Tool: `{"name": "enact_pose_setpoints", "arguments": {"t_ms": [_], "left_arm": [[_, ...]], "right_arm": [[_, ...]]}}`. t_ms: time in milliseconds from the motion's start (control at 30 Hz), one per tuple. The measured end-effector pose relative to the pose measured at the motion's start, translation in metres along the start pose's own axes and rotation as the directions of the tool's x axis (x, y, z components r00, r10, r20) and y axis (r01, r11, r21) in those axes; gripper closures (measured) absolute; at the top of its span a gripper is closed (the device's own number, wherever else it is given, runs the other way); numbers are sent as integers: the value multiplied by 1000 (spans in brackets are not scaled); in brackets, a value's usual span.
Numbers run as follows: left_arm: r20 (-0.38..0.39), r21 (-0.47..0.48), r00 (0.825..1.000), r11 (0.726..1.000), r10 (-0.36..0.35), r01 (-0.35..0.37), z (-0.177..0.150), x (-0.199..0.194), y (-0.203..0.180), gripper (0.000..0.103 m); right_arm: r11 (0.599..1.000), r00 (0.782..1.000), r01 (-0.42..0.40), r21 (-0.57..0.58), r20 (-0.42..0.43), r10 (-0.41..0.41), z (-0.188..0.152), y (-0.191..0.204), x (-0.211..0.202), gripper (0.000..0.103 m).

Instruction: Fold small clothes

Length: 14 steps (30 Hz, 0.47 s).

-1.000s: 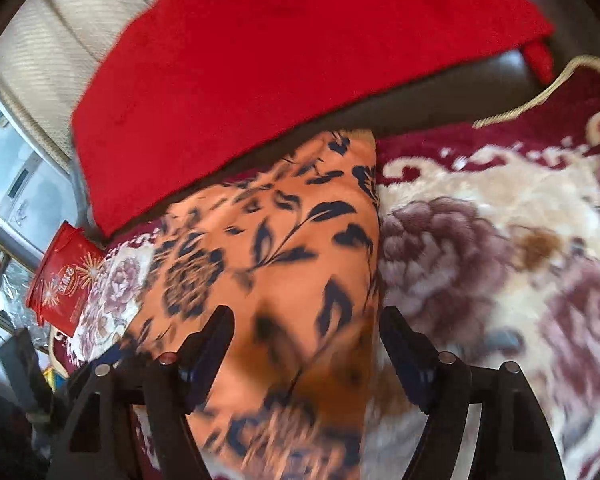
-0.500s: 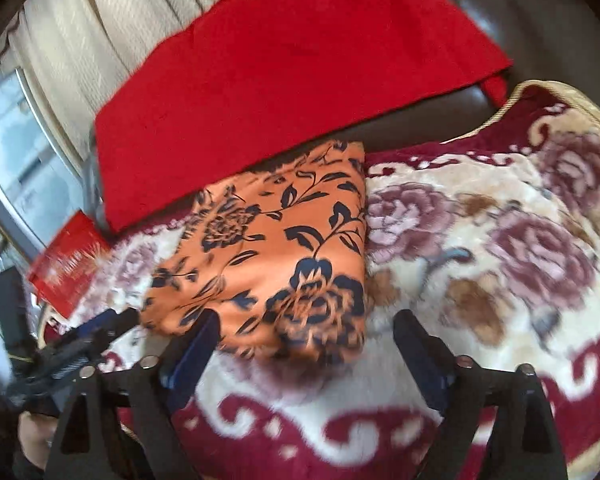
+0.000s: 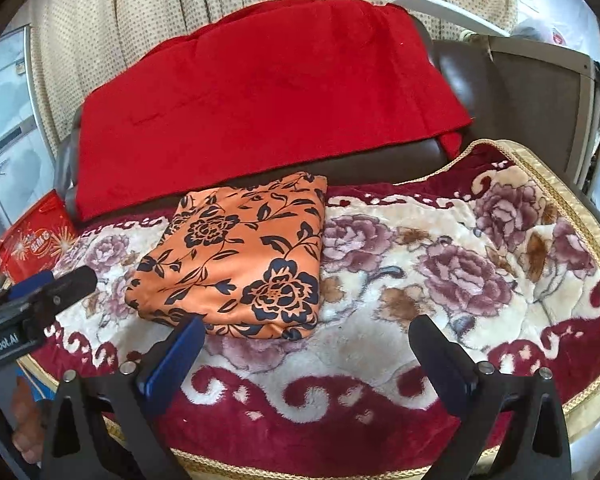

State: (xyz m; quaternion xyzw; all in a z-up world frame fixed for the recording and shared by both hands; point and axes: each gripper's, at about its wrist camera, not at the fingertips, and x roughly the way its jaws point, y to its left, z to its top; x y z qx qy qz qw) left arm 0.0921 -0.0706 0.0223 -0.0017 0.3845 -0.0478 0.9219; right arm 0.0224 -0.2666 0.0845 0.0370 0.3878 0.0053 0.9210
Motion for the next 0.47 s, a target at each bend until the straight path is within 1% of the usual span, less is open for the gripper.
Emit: {"name": "enact_pose_setpoints", "arguments": {"t_ms": [33,133,300,467], "left_arm": [[-1,6,1000,1000,12,-12,0,0,0,0],[-14,28,1000,1000,6,-5,1,2,1,0],[-10,30,1000,999,23,-22,1,4,3,0],[-8,12,1000,1000,11,-11,3,7,7,0]], "right_arm": [[1000,1000,1,-2,-3,-1,1,1,0,0],[1000,1000,-4,-13,-5,4,2,4,0,0],[1000,1000,-8,-26,-14,7,5,7,2,0],[999,1000,-16,-44,-20,15,9,14,6,0]]}}
